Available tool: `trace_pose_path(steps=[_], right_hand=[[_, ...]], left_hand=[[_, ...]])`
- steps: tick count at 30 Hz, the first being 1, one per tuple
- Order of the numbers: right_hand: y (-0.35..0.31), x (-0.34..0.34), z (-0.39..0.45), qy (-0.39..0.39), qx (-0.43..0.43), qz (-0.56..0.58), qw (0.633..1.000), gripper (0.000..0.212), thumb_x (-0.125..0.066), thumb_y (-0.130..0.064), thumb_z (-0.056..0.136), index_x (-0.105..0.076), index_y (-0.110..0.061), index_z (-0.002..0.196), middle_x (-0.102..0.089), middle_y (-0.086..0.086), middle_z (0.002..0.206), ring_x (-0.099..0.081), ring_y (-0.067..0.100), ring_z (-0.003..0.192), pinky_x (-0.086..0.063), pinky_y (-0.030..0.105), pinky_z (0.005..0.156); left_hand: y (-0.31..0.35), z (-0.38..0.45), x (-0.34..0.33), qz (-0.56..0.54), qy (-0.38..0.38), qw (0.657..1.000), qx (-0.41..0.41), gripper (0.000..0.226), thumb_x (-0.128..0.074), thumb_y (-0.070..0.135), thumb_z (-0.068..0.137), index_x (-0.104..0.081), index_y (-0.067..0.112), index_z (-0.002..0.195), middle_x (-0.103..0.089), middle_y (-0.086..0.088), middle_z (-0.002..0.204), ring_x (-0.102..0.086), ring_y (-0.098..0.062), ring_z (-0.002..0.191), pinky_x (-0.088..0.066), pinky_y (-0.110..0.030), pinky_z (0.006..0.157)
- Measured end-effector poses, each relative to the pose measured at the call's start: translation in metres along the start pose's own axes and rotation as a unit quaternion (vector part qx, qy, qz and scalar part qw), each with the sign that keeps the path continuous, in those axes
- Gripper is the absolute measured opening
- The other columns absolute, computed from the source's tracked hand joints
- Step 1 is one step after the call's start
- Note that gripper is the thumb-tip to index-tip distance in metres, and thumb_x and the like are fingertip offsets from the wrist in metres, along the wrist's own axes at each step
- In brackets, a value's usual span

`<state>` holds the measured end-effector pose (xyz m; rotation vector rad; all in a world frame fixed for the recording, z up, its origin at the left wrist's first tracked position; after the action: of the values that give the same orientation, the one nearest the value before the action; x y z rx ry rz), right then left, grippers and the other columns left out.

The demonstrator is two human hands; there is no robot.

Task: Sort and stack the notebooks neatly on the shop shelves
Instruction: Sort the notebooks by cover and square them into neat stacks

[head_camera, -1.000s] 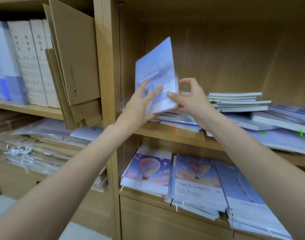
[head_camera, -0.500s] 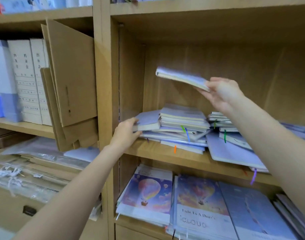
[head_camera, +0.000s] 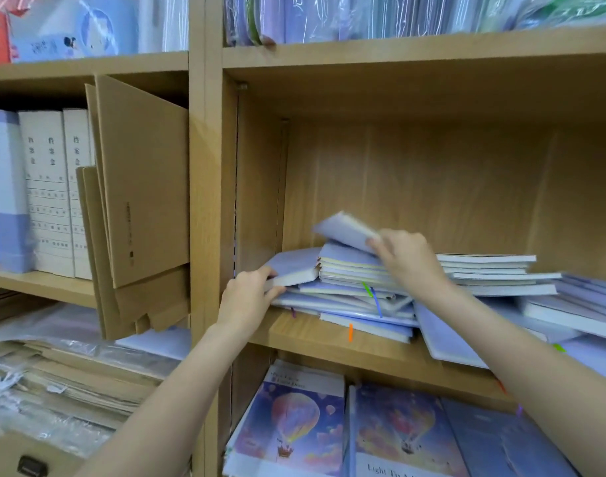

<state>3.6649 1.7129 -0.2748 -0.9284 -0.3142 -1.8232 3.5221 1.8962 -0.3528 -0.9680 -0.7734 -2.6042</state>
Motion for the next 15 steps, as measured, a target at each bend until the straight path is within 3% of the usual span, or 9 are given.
trace_pose_path(steps=[3,6,9,11,15], right_hand=[[0.011,0.013,0.015,0.036,-0.054,0.023,0.998,0.041,-0.037,-0.030,0.100,-0.035,-0.014,0.062,-0.058,0.024,0.087,-0.054,0.041,0.089,-0.026,0.034,0.064],[0.006,0.004,0.016,-0.042,-0.018,-0.110,0.993,0.035,-0.031,-0.035,0.101,-0.054,-0.010,0.093,-0.059,0.022,0.107,-0.055,0.040,0.099,-0.031,0.035,0.069],[-0.002,-0.013,0.009,-0.117,0.012,-0.186,0.975,0.037,-0.032,-0.038,0.101,-0.056,-0.013,0.113,-0.059,0.017,0.115,-0.055,0.035,0.106,-0.033,0.033,0.072],[0.002,-0.015,0.013,-0.142,-0.009,-0.162,0.976,0.044,-0.037,-0.048,0.097,-0.057,-0.015,0.116,-0.060,0.014,0.118,-0.055,0.034,0.108,-0.037,0.033,0.075],[0.008,-0.014,0.018,-0.211,-0.005,-0.097,0.973,0.058,-0.050,-0.056,0.088,-0.055,-0.013,0.126,-0.058,0.012,0.125,-0.052,0.032,0.114,-0.044,0.035,0.090]], left_hand=[[0.001,0.001,0.000,0.004,-0.021,1.000,0.016,0.031,-0.060,0.036,0.088,-0.058,0.018,0.113,-0.065,-0.005,0.108,-0.059,-0.026,0.100,-0.047,-0.034,0.081],[0.010,0.002,0.001,-0.034,-0.064,0.997,0.021,0.045,-0.065,0.034,0.085,-0.053,0.016,0.125,-0.057,0.000,0.126,-0.049,-0.020,0.119,-0.038,-0.027,0.091],[0.025,-0.001,0.000,-0.088,-0.114,0.990,-0.007,0.058,-0.067,0.032,0.084,-0.043,0.018,0.135,-0.048,0.004,0.137,-0.038,-0.017,0.128,-0.030,-0.020,0.093],[0.035,0.000,-0.001,-0.147,-0.138,0.979,-0.014,0.063,-0.068,0.028,0.083,-0.039,0.016,0.137,-0.045,0.004,0.139,-0.037,-0.014,0.130,-0.027,-0.016,0.093],[0.053,0.013,-0.004,-0.268,-0.173,0.948,0.024,0.072,-0.073,0.023,0.079,-0.035,0.013,0.139,-0.049,-0.002,0.135,-0.044,-0.016,0.127,-0.037,-0.025,0.099]])
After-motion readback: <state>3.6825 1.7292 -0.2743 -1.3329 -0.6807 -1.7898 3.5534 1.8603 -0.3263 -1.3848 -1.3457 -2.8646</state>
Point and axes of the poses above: each hand's wrist, its own z-axis towards the middle knuckle, its own x-axis out of the back of the hand, y = z × x, the point moved 3 cm from there along z, towards the middle knuckle
